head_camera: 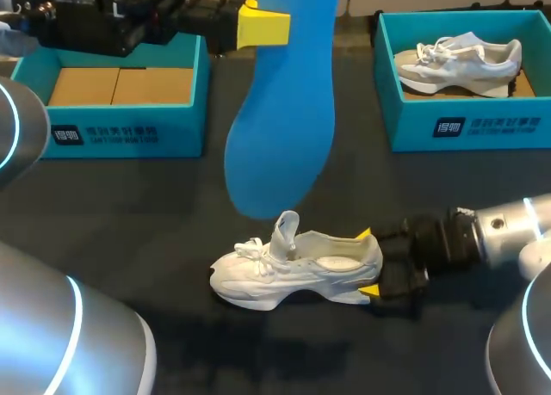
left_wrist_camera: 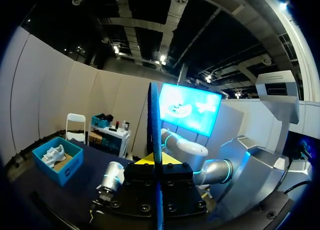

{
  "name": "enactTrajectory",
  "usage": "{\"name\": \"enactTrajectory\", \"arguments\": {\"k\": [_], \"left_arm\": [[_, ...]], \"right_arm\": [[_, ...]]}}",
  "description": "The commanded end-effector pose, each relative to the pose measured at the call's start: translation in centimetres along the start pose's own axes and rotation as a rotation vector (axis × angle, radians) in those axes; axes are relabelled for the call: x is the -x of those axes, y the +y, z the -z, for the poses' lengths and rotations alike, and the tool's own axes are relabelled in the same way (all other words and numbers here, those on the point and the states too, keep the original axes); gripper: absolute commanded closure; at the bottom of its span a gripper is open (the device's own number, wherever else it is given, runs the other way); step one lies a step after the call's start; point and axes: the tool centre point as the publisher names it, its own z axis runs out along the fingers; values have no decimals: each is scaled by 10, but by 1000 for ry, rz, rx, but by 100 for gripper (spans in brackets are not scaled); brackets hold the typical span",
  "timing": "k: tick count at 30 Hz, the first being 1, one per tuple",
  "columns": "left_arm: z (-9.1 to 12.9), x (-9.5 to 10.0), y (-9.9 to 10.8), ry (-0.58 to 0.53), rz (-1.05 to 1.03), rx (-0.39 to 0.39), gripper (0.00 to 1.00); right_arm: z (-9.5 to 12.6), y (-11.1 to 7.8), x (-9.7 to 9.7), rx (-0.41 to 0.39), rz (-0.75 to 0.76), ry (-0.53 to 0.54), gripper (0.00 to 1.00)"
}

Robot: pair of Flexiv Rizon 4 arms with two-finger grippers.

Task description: Take the shoe out of the shoebox, open the shoe tongue, remove and reinsert the insole, then place the shoe into the shoebox

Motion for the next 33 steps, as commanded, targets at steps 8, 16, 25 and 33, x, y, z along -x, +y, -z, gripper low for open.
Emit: {"name": "enactTrajectory", "arguments": {"k": [8,16,25,33], "left_arm": [[-1,1,0,0,0,2,100],[-1,1,0,0,0,2,100],[-1,1,0,0,0,2,100],[-1,1,0,0,0,2,100]], "right_arm": [[17,39,-2,-458,-58,37,0],[20,54,-1,-639,-65,40,0],[19,67,2,-798,-80,49,0],[13,76,6,-895,-86,58,0]]}}
